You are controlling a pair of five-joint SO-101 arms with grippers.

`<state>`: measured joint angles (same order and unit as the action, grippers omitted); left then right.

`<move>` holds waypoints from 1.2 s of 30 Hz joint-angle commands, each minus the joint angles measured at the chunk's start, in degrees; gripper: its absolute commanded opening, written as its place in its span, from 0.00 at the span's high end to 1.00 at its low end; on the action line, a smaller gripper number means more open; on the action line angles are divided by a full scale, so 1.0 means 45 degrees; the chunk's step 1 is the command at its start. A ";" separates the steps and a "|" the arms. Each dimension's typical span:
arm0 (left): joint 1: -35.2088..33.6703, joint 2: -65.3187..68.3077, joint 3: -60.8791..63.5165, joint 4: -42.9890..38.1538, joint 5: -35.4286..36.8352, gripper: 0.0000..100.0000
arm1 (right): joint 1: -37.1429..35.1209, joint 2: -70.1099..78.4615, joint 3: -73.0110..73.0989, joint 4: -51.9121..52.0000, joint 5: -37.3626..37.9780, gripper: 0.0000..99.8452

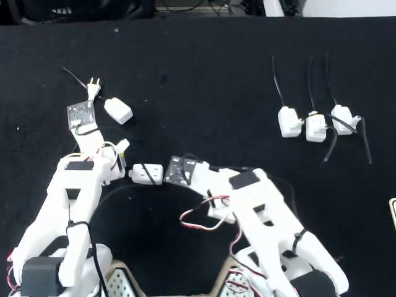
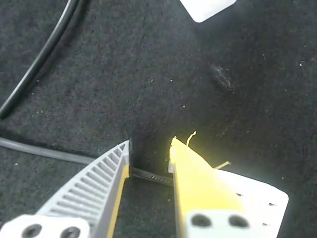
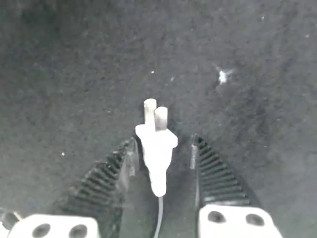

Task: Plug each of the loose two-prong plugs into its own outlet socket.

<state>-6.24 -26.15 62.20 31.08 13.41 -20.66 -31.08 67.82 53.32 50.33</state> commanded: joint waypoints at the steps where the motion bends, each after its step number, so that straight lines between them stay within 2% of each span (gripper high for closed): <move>1: -0.0107 -0.0293 -0.0049 -0.0078 0.0078 0.87 | -0.0195 -0.0342 -0.0361 0.0254 -0.0098 0.95; 2: -0.0107 -0.0293 -0.0049 -0.0078 0.0078 0.87 | -0.0195 -0.0342 -0.0420 0.0293 -0.0176 1.00; 7: -0.0107 -0.0293 -0.0049 -0.0078 0.0078 0.87 | -0.0215 -0.0361 -0.0400 0.0762 -0.0215 0.99; 12: -0.0088 -0.0293 -0.0068 -0.0078 0.0078 0.87 | -0.0352 -0.0361 -0.0420 0.0781 -0.1836 0.99; 19: -0.0088 -0.0293 -0.0049 -0.0078 0.0078 0.87 | -0.0293 -0.0361 -0.0654 0.0274 -0.2168 0.99; 23: -0.0049 -0.0293 -0.0029 0.0000 0.0078 0.87 | -0.0332 -0.0654 -0.1885 0.1543 -0.2188 0.99; 27: -0.0010 -0.0586 -0.0361 0.0957 0.0078 0.87 | -0.0352 -0.2217 -0.2354 0.2012 -0.3321 0.99; 31: -0.0049 -0.2168 0.0283 0.1094 0.0078 0.87 | -0.0860 -0.3839 -0.1592 0.0821 -0.4083 0.99; 36: -0.0088 -0.4806 0.1475 0.1094 0.0137 0.87 | -0.3048 -0.4933 0.0205 -0.1504 -0.4650 0.99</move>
<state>-6.24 -38.73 66.59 35.82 13.41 -28.84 -50.07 66.42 52.70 31.08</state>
